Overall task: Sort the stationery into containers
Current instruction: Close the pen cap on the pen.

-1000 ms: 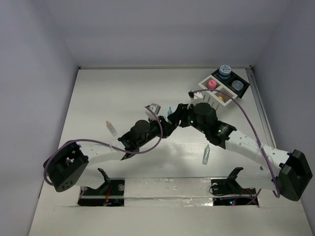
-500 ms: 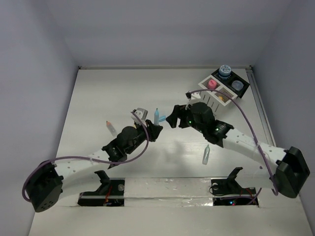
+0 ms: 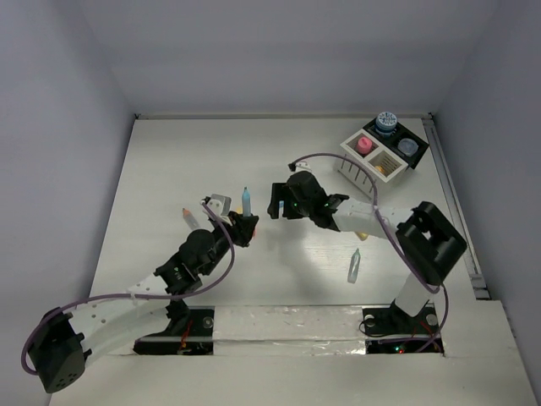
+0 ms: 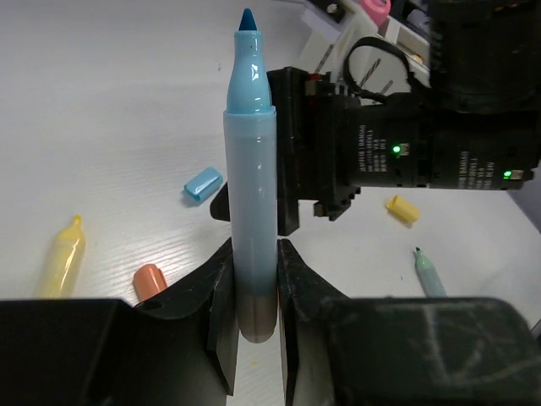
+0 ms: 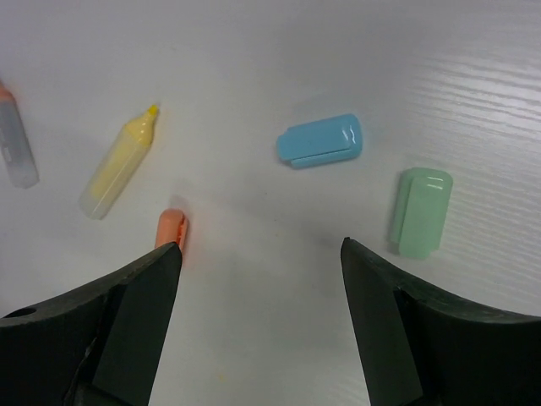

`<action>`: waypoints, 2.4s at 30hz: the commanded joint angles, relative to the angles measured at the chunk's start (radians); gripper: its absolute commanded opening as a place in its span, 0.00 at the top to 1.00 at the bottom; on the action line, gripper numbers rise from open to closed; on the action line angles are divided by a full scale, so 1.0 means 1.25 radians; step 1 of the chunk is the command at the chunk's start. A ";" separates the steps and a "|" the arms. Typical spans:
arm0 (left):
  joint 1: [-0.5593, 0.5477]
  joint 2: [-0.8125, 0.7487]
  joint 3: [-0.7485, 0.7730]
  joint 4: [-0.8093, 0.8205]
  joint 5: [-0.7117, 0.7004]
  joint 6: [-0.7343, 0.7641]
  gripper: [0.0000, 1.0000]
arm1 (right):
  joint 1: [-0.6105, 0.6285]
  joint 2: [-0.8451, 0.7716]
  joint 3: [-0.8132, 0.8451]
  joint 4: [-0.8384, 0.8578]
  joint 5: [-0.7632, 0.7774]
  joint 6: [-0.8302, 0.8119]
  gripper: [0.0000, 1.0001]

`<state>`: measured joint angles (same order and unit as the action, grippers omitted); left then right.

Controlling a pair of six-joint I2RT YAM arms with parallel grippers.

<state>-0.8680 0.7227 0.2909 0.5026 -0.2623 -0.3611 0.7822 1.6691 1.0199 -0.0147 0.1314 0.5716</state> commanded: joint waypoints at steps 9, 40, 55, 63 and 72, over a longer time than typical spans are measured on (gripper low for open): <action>0.005 0.024 0.005 0.025 0.036 -0.006 1.00 | -0.018 0.159 0.111 0.056 0.043 0.069 0.18; 0.005 0.015 0.010 0.013 0.027 -0.009 1.00 | -0.018 0.358 0.308 -0.135 0.146 -0.074 0.50; 0.005 0.017 0.007 0.021 0.028 -0.012 1.00 | -0.018 0.304 0.321 -0.153 0.193 -0.122 1.00; 0.012 0.097 -0.001 0.124 0.162 -0.046 1.00 | -0.018 0.003 0.151 0.061 0.126 -0.136 1.00; 0.012 0.157 -0.011 0.204 0.204 -0.060 1.00 | -0.018 -0.234 -0.044 0.333 0.041 0.041 1.00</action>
<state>-0.8597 0.9184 0.2871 0.6472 -0.0429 -0.4198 0.7643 1.3853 1.0313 0.2169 0.2424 0.5121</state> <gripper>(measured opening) 0.152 0.325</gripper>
